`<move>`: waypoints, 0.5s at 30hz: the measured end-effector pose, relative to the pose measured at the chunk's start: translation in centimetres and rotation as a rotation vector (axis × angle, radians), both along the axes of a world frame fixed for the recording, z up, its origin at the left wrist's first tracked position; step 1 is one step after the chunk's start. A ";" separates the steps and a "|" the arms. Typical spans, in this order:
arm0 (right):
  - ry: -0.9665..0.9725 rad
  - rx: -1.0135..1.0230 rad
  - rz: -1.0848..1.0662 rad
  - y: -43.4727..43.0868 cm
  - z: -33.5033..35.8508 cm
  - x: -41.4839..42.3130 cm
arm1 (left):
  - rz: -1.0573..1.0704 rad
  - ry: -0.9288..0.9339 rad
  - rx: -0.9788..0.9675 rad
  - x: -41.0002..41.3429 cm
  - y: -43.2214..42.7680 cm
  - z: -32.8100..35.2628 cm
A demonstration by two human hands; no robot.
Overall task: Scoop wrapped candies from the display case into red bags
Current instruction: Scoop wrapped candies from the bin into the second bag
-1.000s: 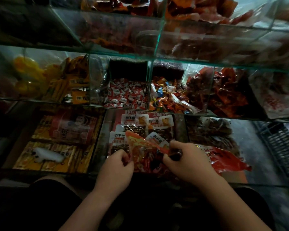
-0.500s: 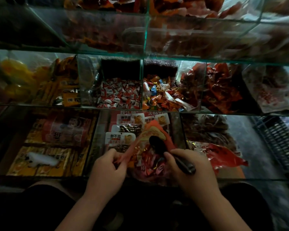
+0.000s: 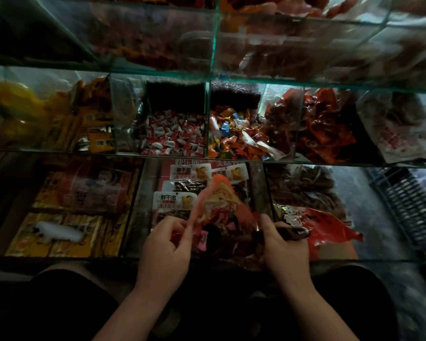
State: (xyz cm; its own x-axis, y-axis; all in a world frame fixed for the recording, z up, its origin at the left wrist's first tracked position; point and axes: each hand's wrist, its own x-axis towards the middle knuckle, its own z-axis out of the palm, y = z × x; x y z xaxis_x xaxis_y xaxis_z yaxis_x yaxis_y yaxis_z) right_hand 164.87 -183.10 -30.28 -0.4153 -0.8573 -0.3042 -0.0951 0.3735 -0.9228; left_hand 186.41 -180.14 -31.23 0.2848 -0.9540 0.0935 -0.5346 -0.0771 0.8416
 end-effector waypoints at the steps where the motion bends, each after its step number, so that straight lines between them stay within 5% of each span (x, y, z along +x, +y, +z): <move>1: -0.041 -0.004 -0.049 0.0 0.1 0.0 | 0.004 0.013 -0.003 0.0 0.1 0.0; 10: 0.086 -0.011 0.147 0.6 0.6 2.2 | 0.102 0.025 -0.004 0.8 0.7 0.3; 15: -0.098 0.075 0.012 0.0 1.7 -0.6 | 0.097 -0.010 -0.001 1.2 0.8 0.5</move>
